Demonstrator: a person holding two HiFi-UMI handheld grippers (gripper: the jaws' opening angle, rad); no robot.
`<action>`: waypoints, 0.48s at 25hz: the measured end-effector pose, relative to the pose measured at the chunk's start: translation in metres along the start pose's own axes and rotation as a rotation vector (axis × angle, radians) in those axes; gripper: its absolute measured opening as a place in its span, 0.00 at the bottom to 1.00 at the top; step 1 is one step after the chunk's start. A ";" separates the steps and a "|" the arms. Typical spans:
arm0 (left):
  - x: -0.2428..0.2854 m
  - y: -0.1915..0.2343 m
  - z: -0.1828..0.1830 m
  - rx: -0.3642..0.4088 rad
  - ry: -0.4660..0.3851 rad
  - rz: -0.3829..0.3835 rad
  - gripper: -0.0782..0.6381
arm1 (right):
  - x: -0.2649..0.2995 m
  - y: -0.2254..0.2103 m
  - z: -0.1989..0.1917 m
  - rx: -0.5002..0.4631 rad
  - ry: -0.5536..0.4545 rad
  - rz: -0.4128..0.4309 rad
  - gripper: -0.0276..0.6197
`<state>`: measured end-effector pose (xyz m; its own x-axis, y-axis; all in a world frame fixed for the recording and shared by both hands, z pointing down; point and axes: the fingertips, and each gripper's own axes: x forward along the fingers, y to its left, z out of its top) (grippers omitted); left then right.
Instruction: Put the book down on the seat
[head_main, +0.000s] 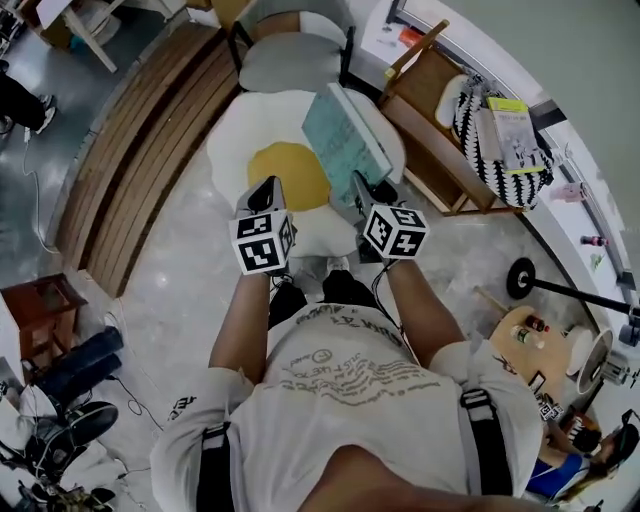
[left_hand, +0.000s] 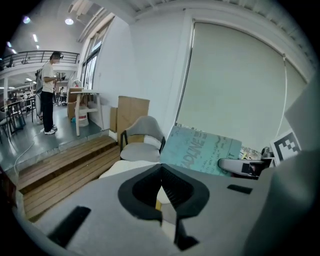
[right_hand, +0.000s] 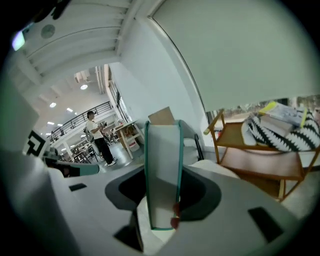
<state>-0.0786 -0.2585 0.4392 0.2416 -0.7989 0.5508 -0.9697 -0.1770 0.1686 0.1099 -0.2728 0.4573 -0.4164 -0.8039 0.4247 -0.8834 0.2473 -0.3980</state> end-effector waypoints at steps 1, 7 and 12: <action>0.003 0.000 -0.010 -0.011 0.017 0.000 0.14 | 0.006 -0.007 -0.011 0.033 0.029 0.000 0.32; 0.015 0.012 -0.077 -0.075 0.123 0.017 0.14 | 0.035 -0.040 -0.091 0.166 0.219 -0.035 0.32; 0.044 0.028 -0.144 -0.124 0.208 0.018 0.14 | 0.066 -0.066 -0.159 0.242 0.323 -0.057 0.32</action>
<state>-0.0901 -0.2156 0.5859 0.2393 -0.6637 0.7087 -0.9649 -0.0814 0.2496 0.1064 -0.2557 0.6405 -0.4480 -0.5915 0.6703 -0.8473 0.0417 -0.5295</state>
